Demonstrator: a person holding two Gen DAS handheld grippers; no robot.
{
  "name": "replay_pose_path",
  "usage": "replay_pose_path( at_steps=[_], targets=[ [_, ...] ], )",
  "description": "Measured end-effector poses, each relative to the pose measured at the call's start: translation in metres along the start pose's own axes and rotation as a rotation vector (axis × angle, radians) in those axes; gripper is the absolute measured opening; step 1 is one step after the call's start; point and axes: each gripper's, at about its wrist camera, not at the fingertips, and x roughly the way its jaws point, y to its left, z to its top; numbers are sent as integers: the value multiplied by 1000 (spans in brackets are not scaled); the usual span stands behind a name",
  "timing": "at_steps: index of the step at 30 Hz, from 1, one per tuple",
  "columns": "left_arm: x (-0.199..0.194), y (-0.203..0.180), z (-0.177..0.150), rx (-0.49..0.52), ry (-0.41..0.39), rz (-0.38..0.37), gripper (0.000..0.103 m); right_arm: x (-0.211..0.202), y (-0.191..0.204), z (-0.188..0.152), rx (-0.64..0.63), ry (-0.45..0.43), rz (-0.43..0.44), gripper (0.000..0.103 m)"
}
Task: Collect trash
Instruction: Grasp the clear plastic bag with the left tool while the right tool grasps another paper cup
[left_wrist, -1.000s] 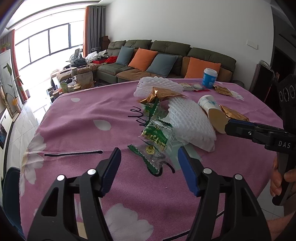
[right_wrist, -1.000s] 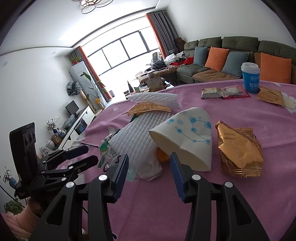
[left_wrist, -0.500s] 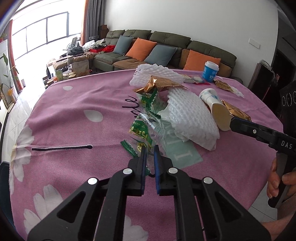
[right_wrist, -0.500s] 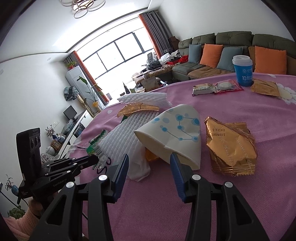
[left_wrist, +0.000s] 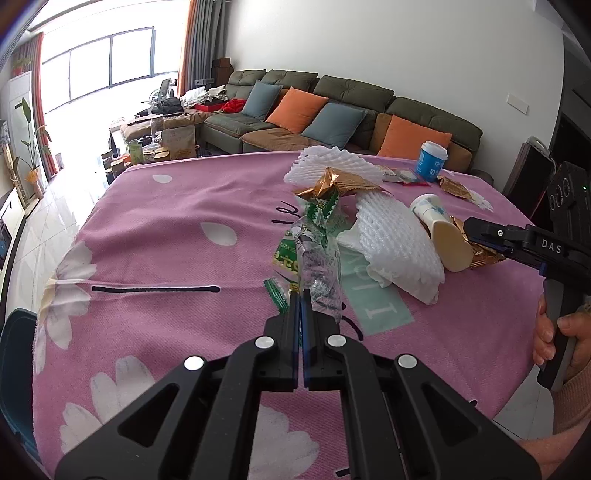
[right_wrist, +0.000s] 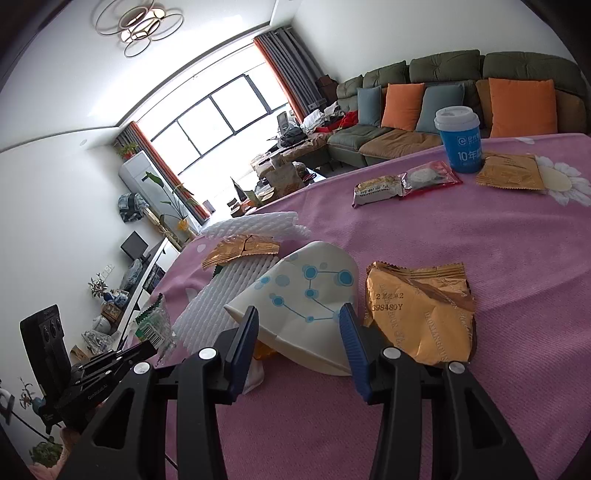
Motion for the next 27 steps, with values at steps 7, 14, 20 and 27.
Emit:
replay_pose_path(
  at_steps=[7, 14, 20, 27],
  targets=[
    [-8, 9, -4, -13, -7, 8, 1, 16, -15, 11, 80, 55, 45, 66],
    [-8, 9, -6, -18, -2, 4, 1, 37, -20, 7, 138, 157, 109, 71],
    [-13, 12, -7, -19, -5, 7, 1, 29, -22, 4, 146, 133, 141, 43],
    [-21, 11, -12, -8, -20, 23, 1, 10, -4, 3, 59, 59, 125, 35]
  ],
)
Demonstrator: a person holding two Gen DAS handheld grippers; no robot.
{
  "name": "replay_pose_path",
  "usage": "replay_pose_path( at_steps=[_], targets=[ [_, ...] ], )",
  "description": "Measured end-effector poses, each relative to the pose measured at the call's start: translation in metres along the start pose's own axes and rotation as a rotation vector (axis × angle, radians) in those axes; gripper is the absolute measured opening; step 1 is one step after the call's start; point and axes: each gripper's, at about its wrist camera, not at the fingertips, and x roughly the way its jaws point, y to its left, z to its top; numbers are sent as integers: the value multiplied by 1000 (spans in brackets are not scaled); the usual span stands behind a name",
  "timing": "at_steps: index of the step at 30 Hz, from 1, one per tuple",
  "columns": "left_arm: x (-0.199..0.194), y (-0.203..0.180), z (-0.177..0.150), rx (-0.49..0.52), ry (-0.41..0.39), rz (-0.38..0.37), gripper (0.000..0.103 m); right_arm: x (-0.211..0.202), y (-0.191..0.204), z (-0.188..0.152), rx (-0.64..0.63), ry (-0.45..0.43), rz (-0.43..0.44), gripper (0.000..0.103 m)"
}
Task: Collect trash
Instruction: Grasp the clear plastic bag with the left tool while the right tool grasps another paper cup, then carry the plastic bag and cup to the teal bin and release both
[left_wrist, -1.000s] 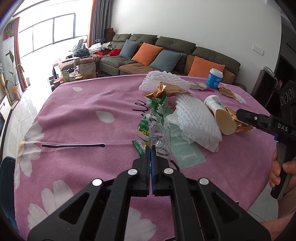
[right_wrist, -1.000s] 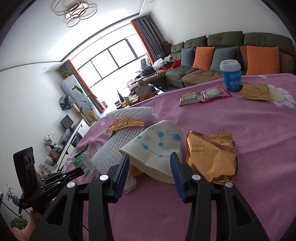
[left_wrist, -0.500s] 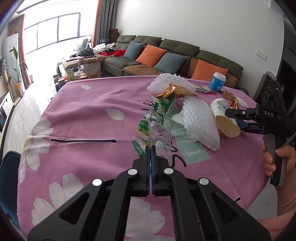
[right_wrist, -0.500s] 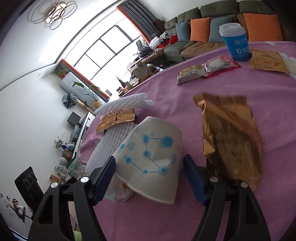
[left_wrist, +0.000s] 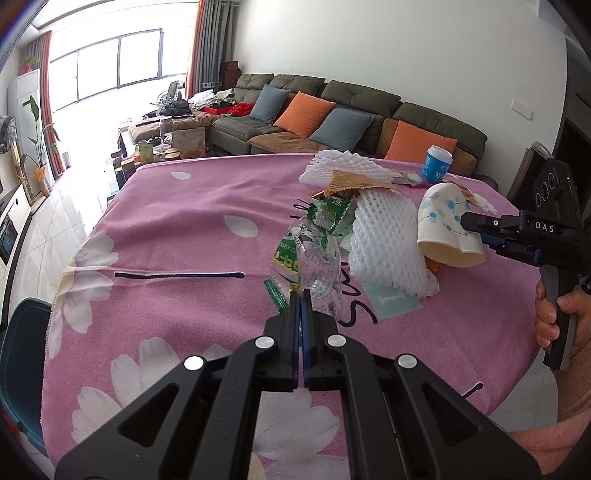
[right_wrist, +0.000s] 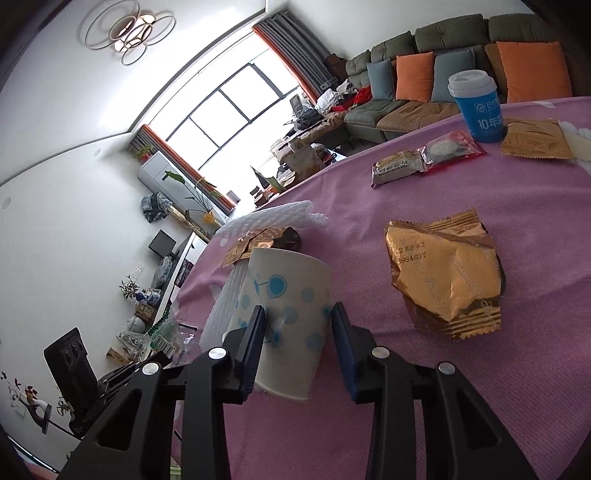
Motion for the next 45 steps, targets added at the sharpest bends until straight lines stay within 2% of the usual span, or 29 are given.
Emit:
replay_pose_path(
  at_steps=[7, 13, 23, 45],
  targets=[
    [-18, 4, -3, 2, -28, 12, 1, -16, 21, 0, -53, -47, -9, 34],
    [-36, 13, -7, -6, -47, 39, 1, -19, 41, -1, -105, -55, 27, 29],
    [-62, 28, -17, -33, -69, 95, 1, 3, 71, -10, -166, -8, 67, 28],
    [-101, 72, -28, -97, -102, 224, 1, 62, 161, -15, -296, 89, 260, 28]
  ],
)
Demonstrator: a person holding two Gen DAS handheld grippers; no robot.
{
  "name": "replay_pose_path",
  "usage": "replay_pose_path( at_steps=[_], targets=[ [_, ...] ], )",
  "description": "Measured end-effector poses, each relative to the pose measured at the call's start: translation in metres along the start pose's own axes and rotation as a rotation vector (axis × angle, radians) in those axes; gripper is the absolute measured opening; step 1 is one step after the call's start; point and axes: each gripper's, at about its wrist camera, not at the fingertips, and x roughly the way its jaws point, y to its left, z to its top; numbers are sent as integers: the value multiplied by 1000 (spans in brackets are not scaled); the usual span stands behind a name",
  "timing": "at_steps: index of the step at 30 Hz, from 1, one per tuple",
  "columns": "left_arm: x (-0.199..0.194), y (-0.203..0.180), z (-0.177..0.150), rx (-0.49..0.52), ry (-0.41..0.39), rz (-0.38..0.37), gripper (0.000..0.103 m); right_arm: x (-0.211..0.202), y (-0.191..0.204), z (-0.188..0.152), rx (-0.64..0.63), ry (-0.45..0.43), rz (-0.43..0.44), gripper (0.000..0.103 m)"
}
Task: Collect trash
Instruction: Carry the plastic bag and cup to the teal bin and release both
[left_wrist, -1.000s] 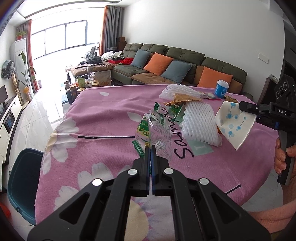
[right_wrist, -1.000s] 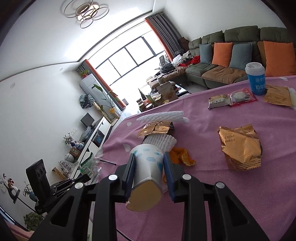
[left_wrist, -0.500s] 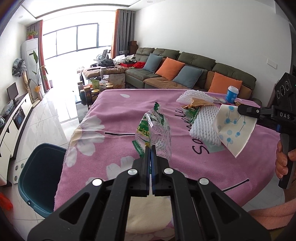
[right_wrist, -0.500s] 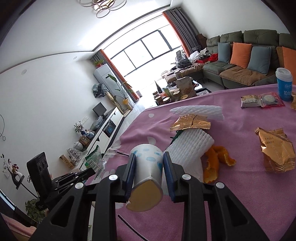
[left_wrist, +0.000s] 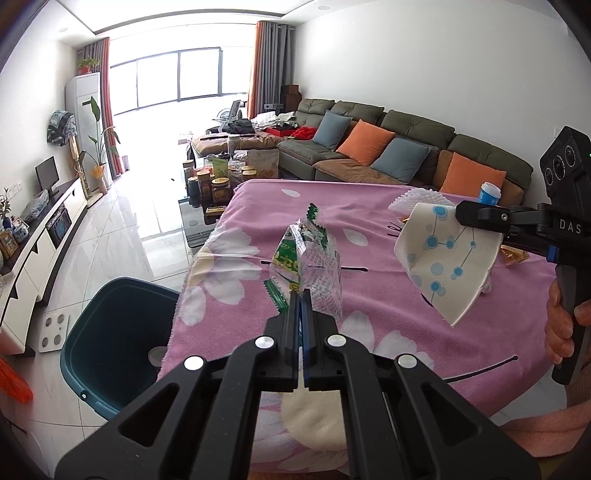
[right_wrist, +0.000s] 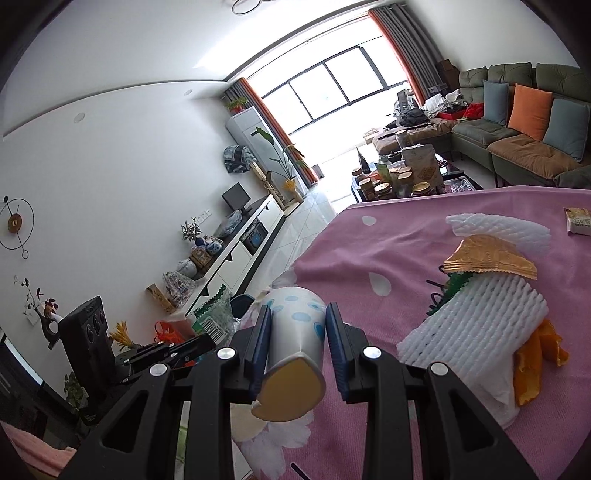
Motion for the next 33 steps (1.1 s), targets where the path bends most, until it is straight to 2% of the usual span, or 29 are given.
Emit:
replay_pose_path(
  at_steps=[13, 33],
  targets=[
    [-10, 35, -5, -53, -3, 81, 1, 52, 30, 8, -28, 81, 92, 28],
    [-9, 65, -5, -99, 6, 176, 1, 96, 61, 14, -52, 140, 159, 28]
  ],
)
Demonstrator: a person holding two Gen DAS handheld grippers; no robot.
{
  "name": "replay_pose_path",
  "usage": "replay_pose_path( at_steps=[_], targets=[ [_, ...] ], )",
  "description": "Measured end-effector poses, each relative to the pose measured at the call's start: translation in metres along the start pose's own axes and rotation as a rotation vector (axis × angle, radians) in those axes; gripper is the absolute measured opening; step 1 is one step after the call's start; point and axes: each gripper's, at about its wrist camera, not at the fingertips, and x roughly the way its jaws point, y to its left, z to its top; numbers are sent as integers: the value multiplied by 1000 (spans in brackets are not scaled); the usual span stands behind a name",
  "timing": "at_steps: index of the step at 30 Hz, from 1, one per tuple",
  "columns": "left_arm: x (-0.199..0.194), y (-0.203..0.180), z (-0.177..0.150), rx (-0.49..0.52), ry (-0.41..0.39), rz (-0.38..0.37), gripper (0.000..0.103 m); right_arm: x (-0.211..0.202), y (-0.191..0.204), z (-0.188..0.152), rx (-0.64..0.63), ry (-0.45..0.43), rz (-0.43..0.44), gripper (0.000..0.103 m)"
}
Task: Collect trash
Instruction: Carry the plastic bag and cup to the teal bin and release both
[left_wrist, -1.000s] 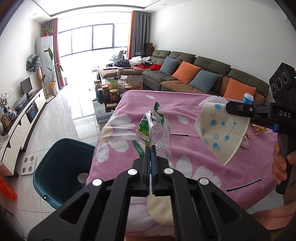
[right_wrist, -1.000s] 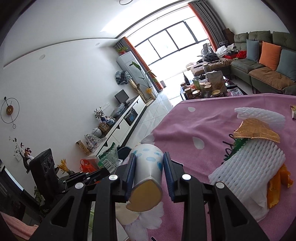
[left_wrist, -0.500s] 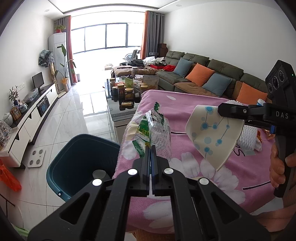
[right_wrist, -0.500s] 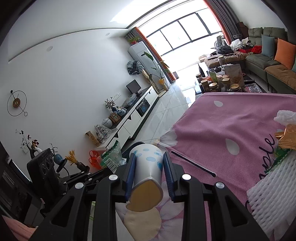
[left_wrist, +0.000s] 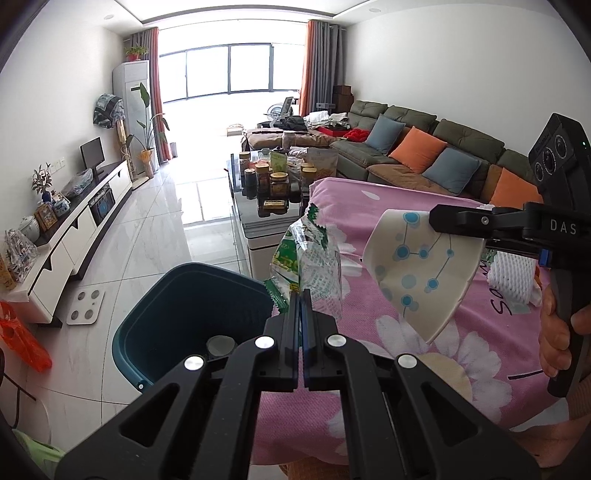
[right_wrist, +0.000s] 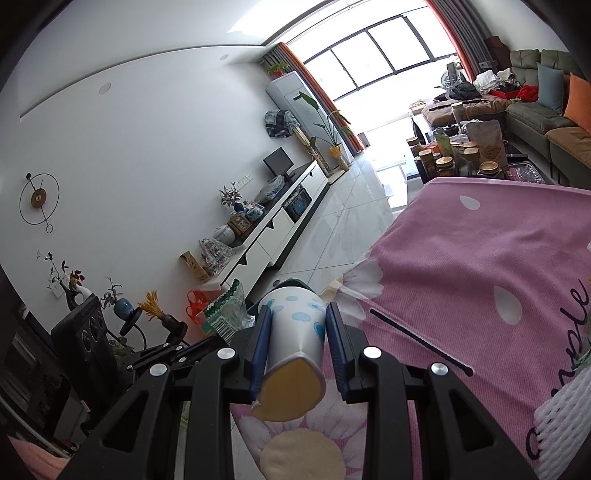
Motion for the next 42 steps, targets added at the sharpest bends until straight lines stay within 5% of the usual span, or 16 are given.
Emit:
replay_pose_path(
  at_steps=[42],
  targets=[
    [38, 47, 1, -50, 51, 156, 1, 88, 27, 22, -5, 86, 45, 28]
  ],
)
